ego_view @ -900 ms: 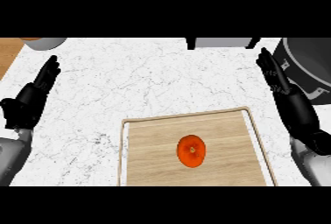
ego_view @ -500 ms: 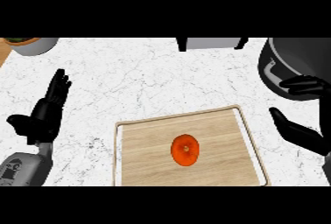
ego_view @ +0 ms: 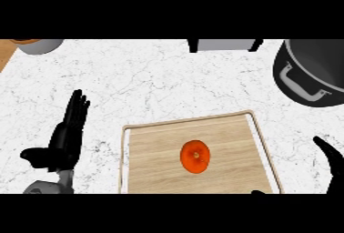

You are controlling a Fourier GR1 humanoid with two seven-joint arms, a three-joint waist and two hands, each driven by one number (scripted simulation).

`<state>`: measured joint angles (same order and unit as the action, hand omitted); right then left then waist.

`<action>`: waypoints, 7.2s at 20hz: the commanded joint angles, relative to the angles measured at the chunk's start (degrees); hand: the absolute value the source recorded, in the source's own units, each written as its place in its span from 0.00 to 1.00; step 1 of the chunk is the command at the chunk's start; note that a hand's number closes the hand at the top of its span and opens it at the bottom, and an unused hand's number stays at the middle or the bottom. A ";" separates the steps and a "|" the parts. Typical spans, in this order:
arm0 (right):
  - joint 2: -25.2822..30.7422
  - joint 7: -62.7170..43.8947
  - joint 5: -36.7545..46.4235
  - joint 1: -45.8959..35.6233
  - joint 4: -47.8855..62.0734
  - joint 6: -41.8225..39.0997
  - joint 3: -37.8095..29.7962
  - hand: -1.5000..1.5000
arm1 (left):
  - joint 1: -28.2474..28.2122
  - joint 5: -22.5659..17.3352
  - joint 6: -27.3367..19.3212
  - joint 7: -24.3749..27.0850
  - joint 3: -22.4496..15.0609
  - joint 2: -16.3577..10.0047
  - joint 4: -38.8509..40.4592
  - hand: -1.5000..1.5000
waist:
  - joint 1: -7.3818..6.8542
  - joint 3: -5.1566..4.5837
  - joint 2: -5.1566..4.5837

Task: Pick the squash from the tray and place it in the pot

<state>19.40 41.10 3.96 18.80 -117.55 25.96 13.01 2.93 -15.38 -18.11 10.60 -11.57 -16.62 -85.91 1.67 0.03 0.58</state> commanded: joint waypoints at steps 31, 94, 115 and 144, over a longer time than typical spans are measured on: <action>-12.45 -65.96 62.01 -4.10 0.13 -31.23 23.95 0.00 | -3.13 5.01 0.05 -2.57 -0.51 4.55 -5.57 0.50 | -1.75 -0.03 -0.56; 2.15 -43.48 47.22 -21.80 -5.30 -36.72 -10.48 1.00 | -3.87 10.45 9.95 -4.61 7.73 9.40 -6.67 0.50 | -1.49 -0.03 -0.48; 13.80 -25.91 45.48 -51.24 53.19 -26.58 -30.92 1.00 | -0.91 11.95 10.18 -5.30 8.78 10.61 -5.77 0.50 | -2.74 0.01 -0.90; 19.37 -4.96 34.13 -68.98 103.92 -31.63 -47.14 0.00 | -0.46 13.82 9.76 -3.78 7.68 12.37 -3.39 0.50 | -4.06 0.38 -1.81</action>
<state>39.64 32.31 46.11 -48.79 -15.10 -3.45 -26.61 3.04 -0.86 -9.24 5.41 -5.05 -3.33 -90.20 -2.59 -0.13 -0.98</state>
